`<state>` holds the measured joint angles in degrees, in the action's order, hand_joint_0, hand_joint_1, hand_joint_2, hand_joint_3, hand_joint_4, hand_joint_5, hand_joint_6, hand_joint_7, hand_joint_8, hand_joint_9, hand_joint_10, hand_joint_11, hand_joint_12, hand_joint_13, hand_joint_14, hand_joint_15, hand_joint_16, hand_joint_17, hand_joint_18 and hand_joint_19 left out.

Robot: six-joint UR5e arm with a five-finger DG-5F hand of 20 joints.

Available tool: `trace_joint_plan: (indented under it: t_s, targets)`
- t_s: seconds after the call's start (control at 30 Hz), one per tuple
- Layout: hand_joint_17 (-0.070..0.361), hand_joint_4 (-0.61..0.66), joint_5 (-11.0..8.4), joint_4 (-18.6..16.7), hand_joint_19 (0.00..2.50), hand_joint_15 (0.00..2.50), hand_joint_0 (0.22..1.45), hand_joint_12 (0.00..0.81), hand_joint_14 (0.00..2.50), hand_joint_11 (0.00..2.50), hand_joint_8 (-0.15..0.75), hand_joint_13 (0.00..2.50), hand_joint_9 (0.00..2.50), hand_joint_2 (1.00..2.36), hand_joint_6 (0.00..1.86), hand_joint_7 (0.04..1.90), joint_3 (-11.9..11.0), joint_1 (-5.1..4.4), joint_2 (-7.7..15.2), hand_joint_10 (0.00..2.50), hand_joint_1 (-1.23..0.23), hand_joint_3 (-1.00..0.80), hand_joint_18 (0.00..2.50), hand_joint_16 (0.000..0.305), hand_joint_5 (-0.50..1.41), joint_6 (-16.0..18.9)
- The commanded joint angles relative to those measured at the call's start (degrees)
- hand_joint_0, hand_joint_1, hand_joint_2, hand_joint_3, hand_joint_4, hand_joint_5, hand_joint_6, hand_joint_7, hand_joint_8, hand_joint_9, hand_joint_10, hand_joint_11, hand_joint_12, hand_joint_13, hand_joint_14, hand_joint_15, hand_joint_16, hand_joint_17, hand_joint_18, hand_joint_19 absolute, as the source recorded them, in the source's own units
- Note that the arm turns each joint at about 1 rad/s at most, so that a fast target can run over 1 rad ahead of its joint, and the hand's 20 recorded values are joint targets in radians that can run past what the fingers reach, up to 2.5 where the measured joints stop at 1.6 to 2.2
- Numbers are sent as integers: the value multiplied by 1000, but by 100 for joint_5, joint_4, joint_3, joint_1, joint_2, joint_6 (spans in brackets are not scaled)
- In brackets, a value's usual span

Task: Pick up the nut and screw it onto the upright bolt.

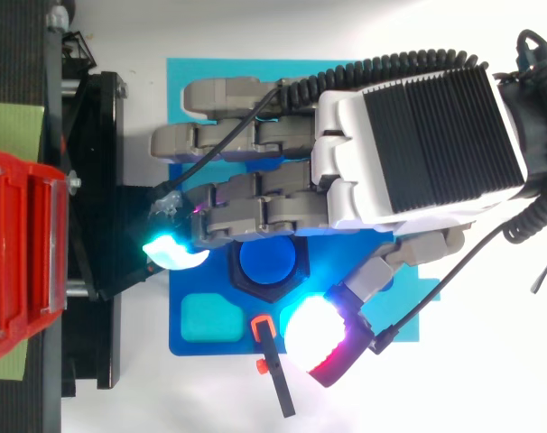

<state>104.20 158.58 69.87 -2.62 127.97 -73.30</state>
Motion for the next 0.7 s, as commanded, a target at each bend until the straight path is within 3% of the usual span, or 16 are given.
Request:
trace_joint_plan:
  t_s: [0.0,0.67]
  targets:
    - [79,158,-5,-12,0,0,474,311,0,0,206,173,363,1000,501,653,9,-2,-9,0,-355,-500,0,35,-172,0]
    - [75,201,30,164,0,0,482,313,0,0,227,276,464,1000,502,713,9,16,0,0,-354,-500,0,33,-145,9]
